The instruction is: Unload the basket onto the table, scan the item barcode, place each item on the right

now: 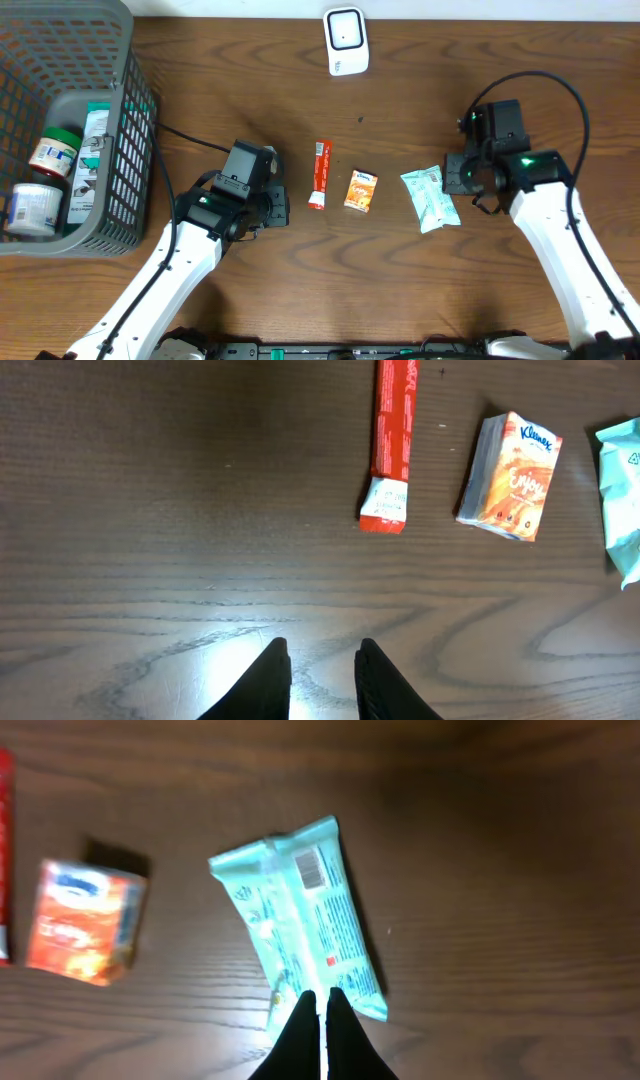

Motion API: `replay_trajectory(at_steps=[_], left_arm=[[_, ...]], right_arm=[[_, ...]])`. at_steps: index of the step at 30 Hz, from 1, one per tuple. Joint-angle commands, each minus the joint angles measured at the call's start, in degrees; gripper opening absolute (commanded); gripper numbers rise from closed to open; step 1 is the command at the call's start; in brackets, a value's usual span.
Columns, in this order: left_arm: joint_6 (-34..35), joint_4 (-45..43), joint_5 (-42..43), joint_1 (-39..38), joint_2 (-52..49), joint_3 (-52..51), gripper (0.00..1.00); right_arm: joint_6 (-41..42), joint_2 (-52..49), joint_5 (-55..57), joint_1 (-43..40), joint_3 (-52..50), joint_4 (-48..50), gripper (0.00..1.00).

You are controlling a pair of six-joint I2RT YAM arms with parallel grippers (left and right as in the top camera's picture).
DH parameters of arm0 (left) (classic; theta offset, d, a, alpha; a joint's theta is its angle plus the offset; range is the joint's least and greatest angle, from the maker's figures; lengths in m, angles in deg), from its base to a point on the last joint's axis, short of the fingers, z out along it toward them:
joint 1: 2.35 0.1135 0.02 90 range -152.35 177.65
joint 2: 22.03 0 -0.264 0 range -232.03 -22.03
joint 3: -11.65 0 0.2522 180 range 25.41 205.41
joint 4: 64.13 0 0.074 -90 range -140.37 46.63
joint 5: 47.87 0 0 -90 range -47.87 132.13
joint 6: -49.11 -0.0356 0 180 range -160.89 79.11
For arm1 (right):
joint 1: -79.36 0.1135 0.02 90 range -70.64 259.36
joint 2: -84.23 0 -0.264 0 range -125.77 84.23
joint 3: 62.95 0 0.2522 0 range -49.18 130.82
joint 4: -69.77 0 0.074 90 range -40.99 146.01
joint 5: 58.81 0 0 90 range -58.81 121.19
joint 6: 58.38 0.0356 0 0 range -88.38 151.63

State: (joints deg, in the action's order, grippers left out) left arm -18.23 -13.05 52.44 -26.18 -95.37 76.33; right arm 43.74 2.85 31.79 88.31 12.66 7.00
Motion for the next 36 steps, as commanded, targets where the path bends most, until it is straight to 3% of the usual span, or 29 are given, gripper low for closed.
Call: replay_trajectory(at_steps=[1,10,18,22,25,27,31,33,36], left_arm=[[-0.1,0.8,-0.7,-0.1,0.4,-0.2,0.24],[-0.5,1.4,-0.8,-0.1,0.4,-0.2,0.24],[-0.7,1.2,-0.8,-0.1,0.4,-0.2,0.24],[-2.9,4.0,-1.0,0.4,0.4,2.7,0.24],[-4.0,9.6,-2.2,2.6,0.4,9.7,0.32],[-4.5,14.9,-4.6,5.2,0.4,16.5,0.34],[-5.5,23.2,-10.6,11.8,0.4,30.0,0.45],[-5.5,25.9,-12.0,17.9,0.4,37.9,0.52],[-5.5,25.4,-13.3,25.4,0.4,43.5,0.54]], right_arm=[[0.7,-3.1,-1.6,-0.3,-4.3,2.5,0.01],[3.3,-9.0,-11.3,-0.2,-12.7,10.4,0.02],[3.0,-7.6,-15.6,-0.3,-10.1,9.8,0.07],[0.1,-6.1,-15.1,-0.4,-2.9,4.0,0.24],[-2.2,-6.0,-12.8,-0.4,3.5,-1.1,0.42],[-3.1,-6.0,-11.0,-0.4,6.5,-3.1,0.64],[-3.0,-6.0,-8.0,-0.4,7.6,-2.9,0.97],[-3.0,-6.1,-5.6,-0.6,7.0,-2.8,0.99],[-3.0,-6.1,-4.5,-1.2,6.3,-2.9,0.99]])
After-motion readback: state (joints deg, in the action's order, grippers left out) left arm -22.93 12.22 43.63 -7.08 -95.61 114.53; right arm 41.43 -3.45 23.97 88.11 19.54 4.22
